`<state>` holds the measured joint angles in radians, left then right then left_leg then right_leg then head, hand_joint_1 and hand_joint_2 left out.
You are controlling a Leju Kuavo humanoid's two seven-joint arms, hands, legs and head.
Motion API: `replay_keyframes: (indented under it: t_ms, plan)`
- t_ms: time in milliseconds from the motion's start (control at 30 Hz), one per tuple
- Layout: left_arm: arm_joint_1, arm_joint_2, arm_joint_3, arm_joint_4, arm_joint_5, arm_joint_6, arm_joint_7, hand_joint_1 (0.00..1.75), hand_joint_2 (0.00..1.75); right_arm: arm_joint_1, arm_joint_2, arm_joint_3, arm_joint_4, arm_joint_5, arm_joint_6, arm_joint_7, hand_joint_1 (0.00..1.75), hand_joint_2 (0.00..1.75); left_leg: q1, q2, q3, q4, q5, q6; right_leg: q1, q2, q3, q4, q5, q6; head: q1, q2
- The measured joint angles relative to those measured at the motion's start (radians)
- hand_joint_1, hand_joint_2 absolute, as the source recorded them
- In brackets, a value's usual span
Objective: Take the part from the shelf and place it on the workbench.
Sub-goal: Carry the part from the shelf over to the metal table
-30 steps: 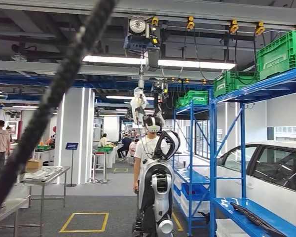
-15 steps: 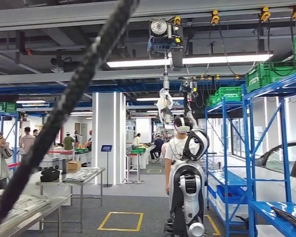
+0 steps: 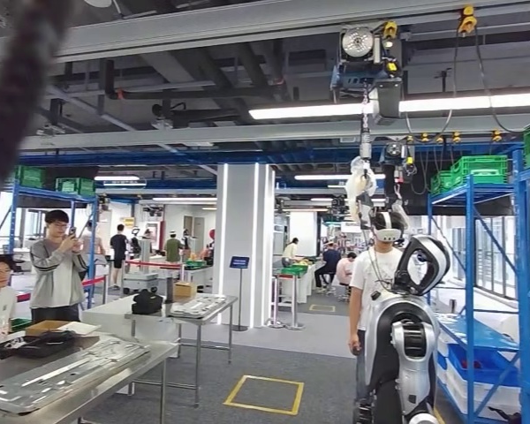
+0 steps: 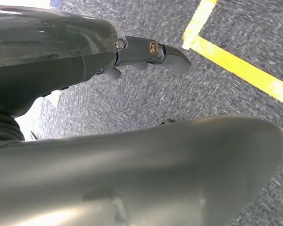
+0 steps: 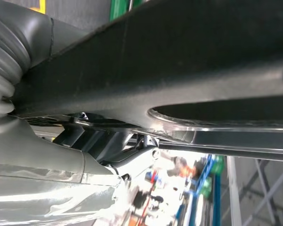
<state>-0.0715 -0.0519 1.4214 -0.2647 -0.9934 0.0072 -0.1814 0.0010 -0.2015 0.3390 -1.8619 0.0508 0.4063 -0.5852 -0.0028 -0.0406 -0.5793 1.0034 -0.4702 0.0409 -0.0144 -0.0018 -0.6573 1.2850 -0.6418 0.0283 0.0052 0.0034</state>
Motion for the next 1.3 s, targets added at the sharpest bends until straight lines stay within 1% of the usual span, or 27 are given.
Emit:
replay_keyframes:
  t_ms: [33,100,133,167,200,233,267,300,367,433,467,500,533,567,600,633,667,700,767,833,900,933,967,1000,1067,1200,1300]
  plan:
    - [0.0,-0.001,0.0,0.0,0.0,0.0,0.0,0.0,1.75,-0.004,-0.001,0.005,0.001,-0.002,0.005,0.0,1.75,1.75,-0.001,-0.012,0.002,0.0,0.0,0.0,0.003,0.006,0.017,-0.046,0.038,-0.006,0.0,0.0]
    - [-0.002,-0.005,0.0,0.0,0.0,-0.002,-0.001,0.0,1.75,-0.016,-0.002,0.016,0.002,-0.005,0.012,0.0,1.75,1.75,-0.002,-0.036,0.004,0.001,0.0,-0.001,0.007,0.047,0.072,-0.189,0.12,-0.018,0.0,0.0]
    - [-0.004,-0.007,0.0,0.0,0.0,-0.003,-0.002,0.0,1.75,-0.023,-0.003,0.022,0.002,-0.007,0.016,0.001,1.75,1.75,-0.002,-0.046,0.001,0.002,0.001,-0.003,0.009,0.067,0.092,-0.243,0.143,-0.022,0.0,0.0]
    - [-0.004,-0.009,0.0,0.0,0.0,-0.005,-0.003,0.0,1.75,-0.031,-0.004,0.029,0.002,-0.008,0.019,0.004,1.75,1.75,0.0,-0.056,-0.004,0.003,0.002,-0.006,0.01,0.081,0.102,-0.273,0.152,-0.024,0.0,0.0]
    - [-0.004,-0.009,0.0,0.0,0.0,-0.006,-0.003,0.0,1.75,-0.039,-0.005,0.037,0.003,-0.01,0.021,0.006,1.75,1.75,0.001,-0.065,-0.009,0.003,0.005,-0.011,0.01,0.083,0.105,-0.283,0.15,-0.025,0.0,0.0]
    - [-0.003,-0.009,0.0,0.0,0.0,-0.007,-0.003,0.0,1.75,-0.046,-0.006,0.045,0.004,-0.012,0.024,0.009,1.75,1.75,0.003,-0.075,-0.012,0.001,0.007,-0.016,0.01,0.072,0.108,-0.29,0.15,-0.026,0.0,0.0]
    - [-0.001,-0.01,0.0,0.0,0.0,-0.007,-0.003,0.0,1.75,-0.053,-0.006,0.052,0.005,-0.013,0.025,0.011,1.75,1.75,0.003,-0.072,-0.015,0.002,0.005,-0.021,0.008,0.061,0.11,-0.295,0.153,-0.029,0.0,0.0]
    - [-0.001,-0.01,0.0,0.0,0.0,-0.008,-0.004,0.0,1.75,-0.059,-0.006,0.058,0.006,-0.015,0.025,0.011,1.75,1.75,0.001,-0.057,-0.021,0.014,-0.004,-0.025,0.007,0.049,0.114,-0.301,0.155,-0.033,0.0,0.0]
    - [-0.004,-0.011,0.0,0.0,0.0,-0.008,-0.006,0.0,1.75,-0.067,-0.007,0.067,0.007,-0.018,0.025,0.013,1.75,1.75,0.002,-0.007,-0.062,0.101,-0.056,-0.034,0.004,0.021,0.119,-0.309,0.158,-0.038,0.0,0.0]
    - [-0.008,-0.011,0.0,0.0,0.0,-0.009,-0.008,0.0,1.75,-0.07,-0.008,0.073,0.012,-0.022,0.025,0.016,1.75,1.75,0.008,0.02,-0.128,0.235,-0.112,-0.046,0.005,-0.008,0.12,-0.309,0.156,-0.039,0.0,0.0]
    - [-0.007,-0.011,0.0,0.0,0.0,-0.009,-0.009,0.0,1.75,-0.072,-0.008,0.076,0.015,-0.025,0.025,0.017,1.75,1.75,0.013,0.024,-0.149,0.275,-0.12,-0.051,0.005,-0.021,0.12,-0.308,0.154,-0.039,0.0,0.0]
    - [-0.006,-0.011,0.0,0.0,-0.001,-0.01,-0.01,0.0,1.75,-0.073,-0.009,0.078,0.019,-0.029,0.025,0.018,1.75,1.75,0.018,0.028,-0.151,0.279,-0.109,-0.055,0.004,-0.033,0.121,-0.308,0.153,-0.037,0.0,0.0]
    - [-0.005,-0.011,0.0,0.0,-0.001,-0.01,-0.011,0.0,1.75,-0.075,-0.009,0.08,0.022,-0.034,0.024,0.02,1.75,1.75,0.022,0.034,-0.132,0.24,-0.082,-0.059,0.004,-0.044,0.123,-0.308,0.15,-0.034,0.0,0.0]
    - [-0.004,-0.011,0.0,0.0,-0.001,-0.01,-0.012,0.0,1.75,-0.078,-0.01,0.081,0.024,-0.038,0.024,0.022,1.75,1.75,0.025,0.047,-0.097,0.172,-0.046,-0.062,0.003,-0.054,0.126,-0.307,0.147,-0.029,0.0,0.0]
    - [-0.004,-0.011,0.0,0.0,-0.002,-0.012,-0.013,0.0,1.75,-0.081,-0.01,0.081,0.027,-0.042,0.023,0.024,1.75,1.75,0.024,0.067,-0.06,0.102,-0.02,-0.063,0.004,-0.062,0.129,-0.305,0.143,-0.023,0.0,0.0]
    - [-0.006,-0.011,0.0,0.0,-0.002,-0.013,-0.014,0.0,1.75,-0.084,-0.012,0.082,0.03,-0.045,0.023,0.026,1.75,1.75,0.022,0.081,-0.033,0.047,-0.001,-0.059,0.006,-0.07,0.132,-0.303,0.139,-0.017,0.0,0.0]
    - [-0.007,-0.011,0.0,0.0,-0.002,-0.015,-0.015,0.0,1.75,-0.087,-0.013,0.083,0.033,-0.047,0.023,0.028,1.75,1.75,0.02,0.091,-0.018,0.018,0.005,-0.053,0.008,-0.077,0.134,-0.301,0.136,-0.011,0.0,0.0]
    - [-0.007,-0.011,0.0,0.0,-0.002,-0.017,-0.016,0.0,1.75,-0.089,-0.015,0.084,0.035,-0.048,0.023,0.028,1.75,1.75,0.015,0.091,-0.017,0.011,0.002,-0.045,0.009,-0.083,0.135,-0.301,0.134,-0.005,0.0,0.0]
    - [-0.006,-0.011,0.0,0.0,-0.002,-0.018,-0.016,0.0,1.75,-0.093,-0.017,0.086,0.04,-0.049,0.023,0.029,1.75,1.75,0.013,0.072,-0.018,0.012,0.003,-0.029,0.004,-0.093,0.141,-0.301,0.129,0.007,0.0,0.0]
    - [-0.006,-0.01,0.0,0.0,-0.002,-0.018,-0.017,0.0,1.75,-0.098,-0.019,0.089,0.042,-0.05,0.023,0.029,1.75,1.75,0.013,0.055,-0.016,0.01,0.005,-0.015,-0.002,-0.067,0.13,-0.264,0.098,0.015,0.0,0.0]
    - [-0.009,-0.009,0.0,0.0,-0.002,-0.018,-0.019,0.0,1.75,-0.101,-0.022,0.091,0.048,-0.053,0.024,0.032,1.75,1.75,0.011,0.038,-0.016,0.009,0.006,-0.005,-0.003,-0.026,0.077,-0.146,0.034,0.015,0.0,0.0]
    - [-0.01,-0.009,0.0,0.0,-0.002,-0.019,-0.02,0.0,1.75,-0.102,-0.024,0.093,0.053,-0.054,0.025,0.035,1.75,1.75,0.008,0.028,-0.016,0.009,0.007,-0.002,-0.002,-0.015,0.041,-0.073,0.006,0.013,0.0,0.0]
    - [-0.011,-0.008,-0.001,0.0,-0.003,-0.02,-0.021,0.0,1.75,-0.103,-0.026,0.095,0.06,-0.056,0.026,0.038,1.75,1.75,0.005,0.017,-0.016,0.009,0.007,0.0,0.0,-0.009,0.012,-0.019,-0.008,0.01,0.0,0.0]
    - [-0.011,-0.008,-0.001,0.0,-0.004,-0.021,-0.021,0.0,1.75,-0.105,-0.026,0.097,0.066,-0.058,0.028,0.042,1.75,1.75,0.002,0.005,-0.016,0.009,0.007,0.001,0.002,-0.005,-0.003,0.005,-0.004,0.006,0.0,0.0]
    - [-0.011,-0.008,-0.001,0.0,-0.005,-0.021,-0.022,0.0,1.75,-0.108,-0.027,0.099,0.074,-0.061,0.031,0.046,1.75,1.75,-0.002,-0.009,-0.015,0.009,0.007,0.002,0.006,-0.001,-0.006,-0.003,0.021,-0.001,0.0,0.0]
    - [-0.01,-0.008,-0.001,0.0,-0.006,-0.021,-0.022,0.0,1.75,-0.112,-0.027,0.101,0.077,-0.062,0.032,0.047,1.75,1.75,-0.004,-0.017,-0.014,0.009,0.008,0.002,0.009,0.003,0.011,-0.048,0.052,-0.007,0.0,0.0]
    - [-0.009,-0.011,-0.003,0.001,-0.01,-0.027,-0.024,0.0,1.75,-0.126,-0.029,0.107,0.09,-0.07,0.033,0.051,1.75,1.75,0.0,-0.061,-0.02,0.009,0.013,-0.006,0.019,0.058,0.087,-0.235,0.132,-0.029,0.0,0.0]
